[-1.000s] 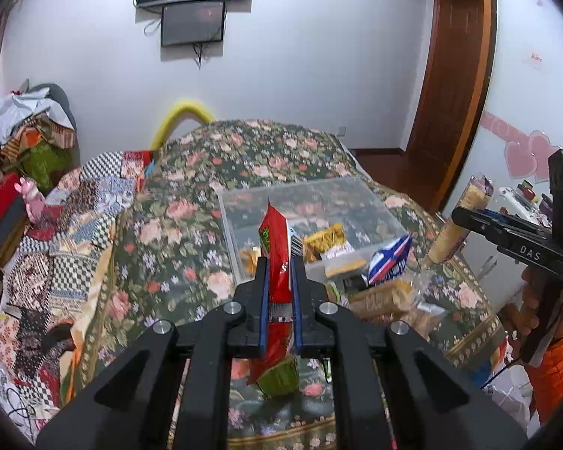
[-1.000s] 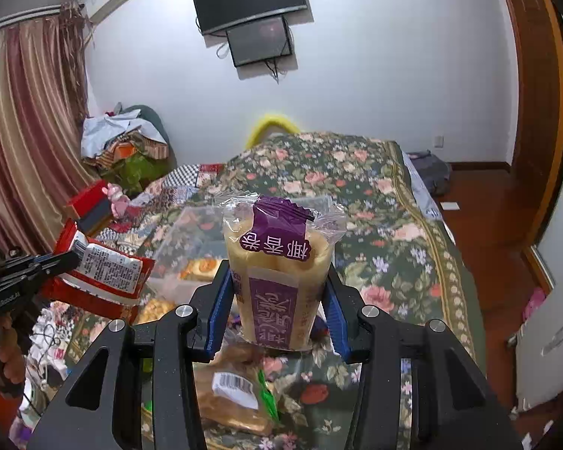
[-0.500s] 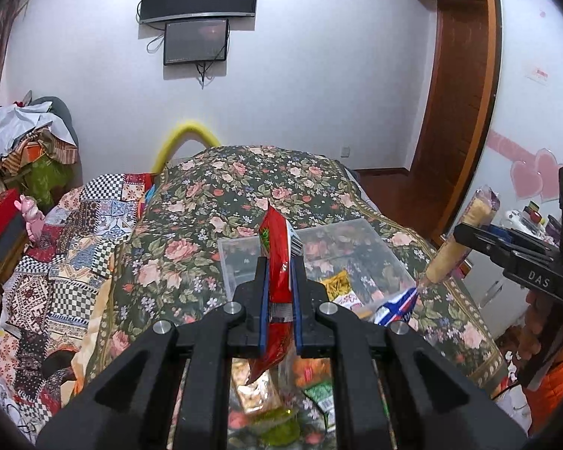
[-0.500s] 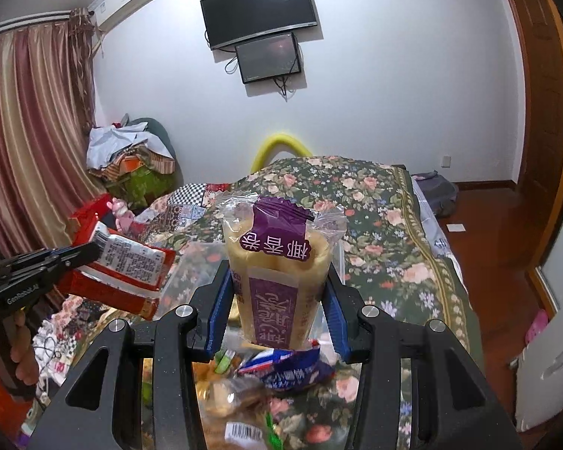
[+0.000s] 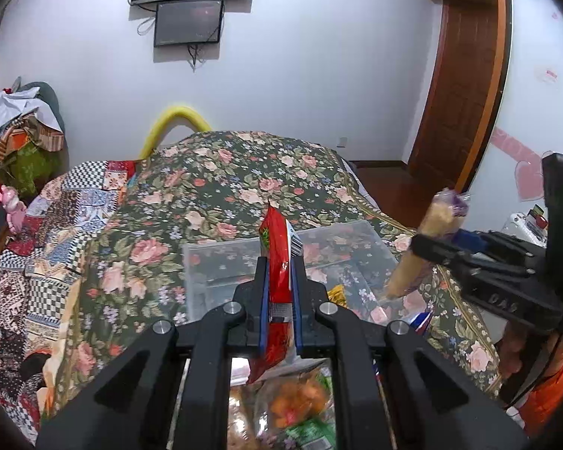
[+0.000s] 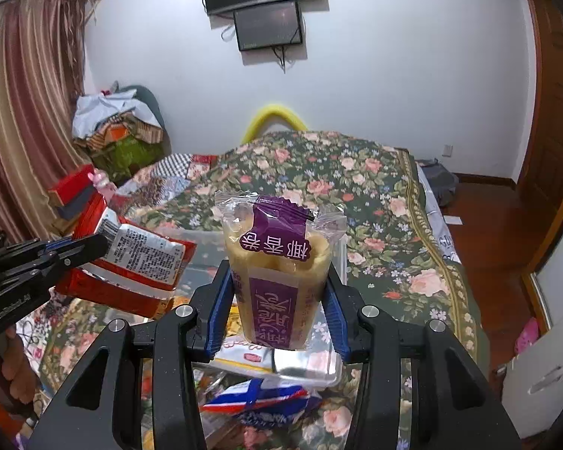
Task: Organize snacks
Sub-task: 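Carry both held snacks over the clear box and release them inside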
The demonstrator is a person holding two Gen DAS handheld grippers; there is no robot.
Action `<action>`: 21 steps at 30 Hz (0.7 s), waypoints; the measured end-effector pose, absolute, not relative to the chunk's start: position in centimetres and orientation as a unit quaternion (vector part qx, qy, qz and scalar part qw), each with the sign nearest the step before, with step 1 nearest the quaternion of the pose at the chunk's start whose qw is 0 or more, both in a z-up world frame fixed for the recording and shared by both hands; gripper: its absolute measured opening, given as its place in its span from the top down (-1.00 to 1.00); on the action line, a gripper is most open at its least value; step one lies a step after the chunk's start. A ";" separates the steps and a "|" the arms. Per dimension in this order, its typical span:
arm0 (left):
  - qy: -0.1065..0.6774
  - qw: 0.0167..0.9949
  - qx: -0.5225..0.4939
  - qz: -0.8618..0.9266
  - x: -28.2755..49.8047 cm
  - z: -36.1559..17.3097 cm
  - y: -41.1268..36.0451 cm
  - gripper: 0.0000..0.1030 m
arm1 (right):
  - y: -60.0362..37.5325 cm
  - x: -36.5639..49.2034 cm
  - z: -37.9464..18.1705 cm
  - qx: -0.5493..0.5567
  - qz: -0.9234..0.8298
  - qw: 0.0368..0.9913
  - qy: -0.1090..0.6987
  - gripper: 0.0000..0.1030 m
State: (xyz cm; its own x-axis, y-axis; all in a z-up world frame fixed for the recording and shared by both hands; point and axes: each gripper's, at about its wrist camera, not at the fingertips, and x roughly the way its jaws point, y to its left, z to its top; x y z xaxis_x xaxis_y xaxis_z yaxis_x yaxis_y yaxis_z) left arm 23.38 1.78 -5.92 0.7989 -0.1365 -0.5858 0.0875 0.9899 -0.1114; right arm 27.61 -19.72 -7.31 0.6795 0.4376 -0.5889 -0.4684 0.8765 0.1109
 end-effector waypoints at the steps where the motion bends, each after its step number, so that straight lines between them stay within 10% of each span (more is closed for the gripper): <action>1: 0.313 0.947 -0.042 -0.062 23.7 -6.1 1.6 0.82 | -19.5 27.9 -7.5 -0.027 0.247 0.915 0.319 0.19; 21: 0.375 0.926 -0.049 -0.016 27.6 -10.6 3.1 0.66 | -17.1 29.9 -10.0 -0.068 0.257 0.885 0.383 0.18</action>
